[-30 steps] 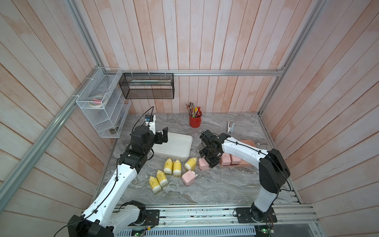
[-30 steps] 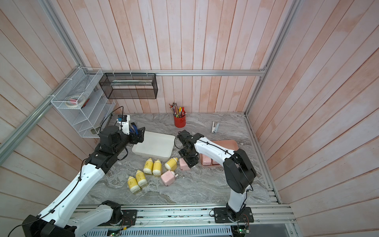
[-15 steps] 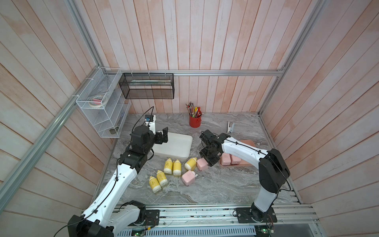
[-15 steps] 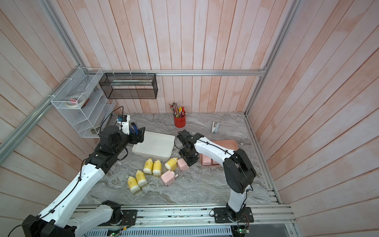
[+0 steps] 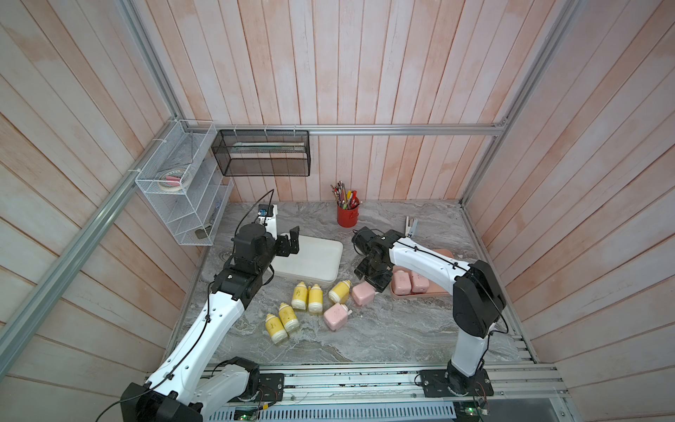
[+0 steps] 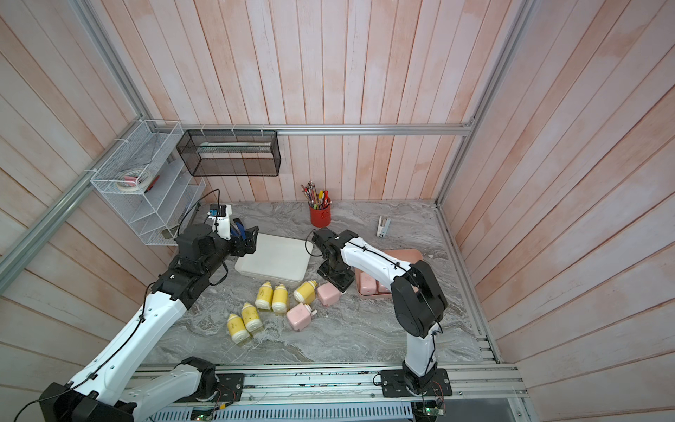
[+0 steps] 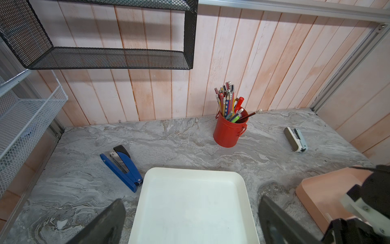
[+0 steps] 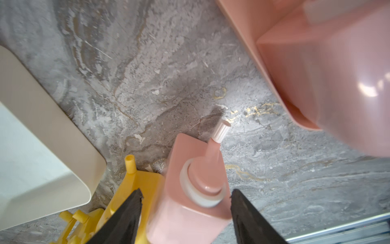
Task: Place the pencil sharpeners by color into the storage box
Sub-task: Pick up the pencil sharpener from the center of the board.
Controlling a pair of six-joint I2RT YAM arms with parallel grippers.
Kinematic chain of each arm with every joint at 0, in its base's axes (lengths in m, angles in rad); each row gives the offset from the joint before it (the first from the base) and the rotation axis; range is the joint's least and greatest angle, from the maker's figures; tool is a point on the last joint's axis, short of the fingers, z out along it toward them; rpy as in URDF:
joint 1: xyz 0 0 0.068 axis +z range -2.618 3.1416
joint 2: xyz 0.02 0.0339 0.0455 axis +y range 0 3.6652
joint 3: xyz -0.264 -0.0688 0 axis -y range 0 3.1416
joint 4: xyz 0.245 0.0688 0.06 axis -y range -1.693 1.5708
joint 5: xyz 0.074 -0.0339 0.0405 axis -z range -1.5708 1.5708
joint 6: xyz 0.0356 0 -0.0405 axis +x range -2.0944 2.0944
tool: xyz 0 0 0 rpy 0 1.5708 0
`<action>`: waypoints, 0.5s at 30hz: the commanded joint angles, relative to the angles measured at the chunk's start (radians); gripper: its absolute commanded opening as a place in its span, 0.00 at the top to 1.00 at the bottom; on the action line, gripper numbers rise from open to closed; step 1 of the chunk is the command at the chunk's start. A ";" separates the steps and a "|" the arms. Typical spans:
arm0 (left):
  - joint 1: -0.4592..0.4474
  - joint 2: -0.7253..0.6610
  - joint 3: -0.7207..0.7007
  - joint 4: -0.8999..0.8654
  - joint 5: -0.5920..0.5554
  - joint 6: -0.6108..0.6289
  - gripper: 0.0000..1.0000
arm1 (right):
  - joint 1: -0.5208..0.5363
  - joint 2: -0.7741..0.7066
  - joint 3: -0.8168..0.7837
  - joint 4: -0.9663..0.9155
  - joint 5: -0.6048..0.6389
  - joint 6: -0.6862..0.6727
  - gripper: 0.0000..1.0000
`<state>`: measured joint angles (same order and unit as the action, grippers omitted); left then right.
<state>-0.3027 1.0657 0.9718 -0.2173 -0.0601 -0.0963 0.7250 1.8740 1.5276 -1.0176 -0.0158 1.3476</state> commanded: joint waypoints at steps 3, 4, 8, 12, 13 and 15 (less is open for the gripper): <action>-0.006 0.003 -0.008 0.015 -0.001 0.013 0.00 | 0.011 0.010 0.051 -0.096 0.070 -0.081 0.29; -0.005 0.004 -0.008 0.015 0.000 0.013 0.00 | 0.014 0.006 0.048 -0.096 0.067 -0.077 0.29; -0.006 0.005 -0.007 0.014 0.003 0.012 0.00 | 0.032 -0.008 0.047 -0.126 0.066 -0.042 0.29; -0.004 0.002 -0.007 0.015 0.003 0.012 0.00 | 0.055 -0.032 0.019 -0.117 0.043 0.014 0.27; -0.006 0.002 -0.007 0.015 0.003 0.012 0.00 | 0.059 -0.037 0.011 -0.105 0.035 0.024 0.27; -0.006 0.000 -0.008 0.015 0.004 0.011 0.00 | 0.069 -0.043 0.005 -0.089 0.025 0.041 0.25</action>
<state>-0.3027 1.0657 0.9718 -0.2173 -0.0597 -0.0967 0.7784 1.8656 1.5482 -1.0969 0.0200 1.3434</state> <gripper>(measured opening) 0.995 0.741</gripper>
